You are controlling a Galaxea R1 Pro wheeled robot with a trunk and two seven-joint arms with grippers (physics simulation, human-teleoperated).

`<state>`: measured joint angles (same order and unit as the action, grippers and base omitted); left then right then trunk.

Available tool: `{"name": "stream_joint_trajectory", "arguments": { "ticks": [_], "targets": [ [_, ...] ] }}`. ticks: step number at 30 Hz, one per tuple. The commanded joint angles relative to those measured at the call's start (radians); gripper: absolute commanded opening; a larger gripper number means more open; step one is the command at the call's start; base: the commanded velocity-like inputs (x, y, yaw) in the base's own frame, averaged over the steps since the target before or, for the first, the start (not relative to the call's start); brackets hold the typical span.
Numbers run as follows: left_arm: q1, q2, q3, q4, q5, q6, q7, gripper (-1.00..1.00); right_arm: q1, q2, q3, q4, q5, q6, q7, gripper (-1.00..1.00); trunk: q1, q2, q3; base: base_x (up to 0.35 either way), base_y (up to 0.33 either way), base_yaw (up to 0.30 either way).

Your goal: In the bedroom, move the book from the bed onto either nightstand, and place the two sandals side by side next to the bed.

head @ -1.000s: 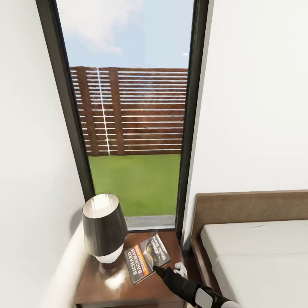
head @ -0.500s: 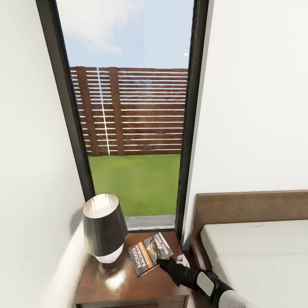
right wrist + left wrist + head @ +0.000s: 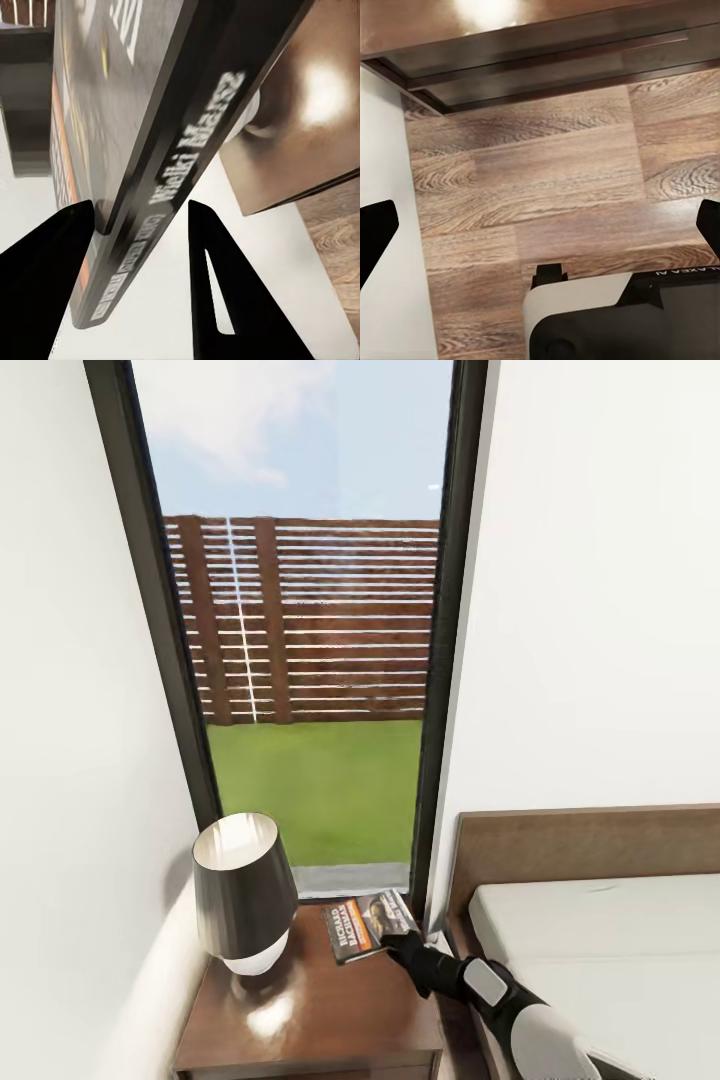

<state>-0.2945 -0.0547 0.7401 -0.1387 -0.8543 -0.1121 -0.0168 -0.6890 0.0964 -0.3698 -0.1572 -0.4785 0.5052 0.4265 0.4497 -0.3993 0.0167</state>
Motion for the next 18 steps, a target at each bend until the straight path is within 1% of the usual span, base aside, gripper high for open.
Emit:
{"name": "stream_joint_trajectory", "arguments": {
  "ticks": [1, 6, 15, 17, 18],
  "targets": [
    [0.000, -0.001, 0.008, -0.001, -0.009, -0.002, -0.002, 1.00, -0.001, 0.000, -0.003, -0.001, -0.008, 0.008, -0.006, -1.00, 0.000, -0.001, 0.000, 0.000, 0.000, 0.000],
    [0.000, -0.001, 0.008, 0.000, -0.009, 0.000, -0.002, 1.00, -0.005, 0.000, -0.003, 0.001, -0.021, 0.009, -0.018, -1.00, 0.000, -0.001, 0.000, 0.000, 0.000, 0.000],
    [-0.009, -0.001, 0.011, -0.001, -0.007, 0.011, -0.008, 1.00, -0.005, 0.000, 0.000, 0.003, -0.017, 0.006, -0.021, -1.00, 0.000, -0.001, 0.000, 0.000, 0.000, 0.000],
    [-0.022, -0.001, 0.011, -0.001, 0.002, 0.023, -0.008, 1.00, -0.005, 0.000, 0.003, 0.004, -0.017, 0.005, -0.021, -1.00, 0.000, -0.001, 0.000, 0.000, 0.000, 0.000],
    [-0.037, -0.001, 0.011, -0.001, 0.022, 0.046, -0.008, 1.00, -0.005, 0.001, 0.005, 0.004, -0.016, 0.004, -0.021, -1.00, 0.000, -0.001, 0.000, 0.000, 0.000, 0.000]
  ]
}}
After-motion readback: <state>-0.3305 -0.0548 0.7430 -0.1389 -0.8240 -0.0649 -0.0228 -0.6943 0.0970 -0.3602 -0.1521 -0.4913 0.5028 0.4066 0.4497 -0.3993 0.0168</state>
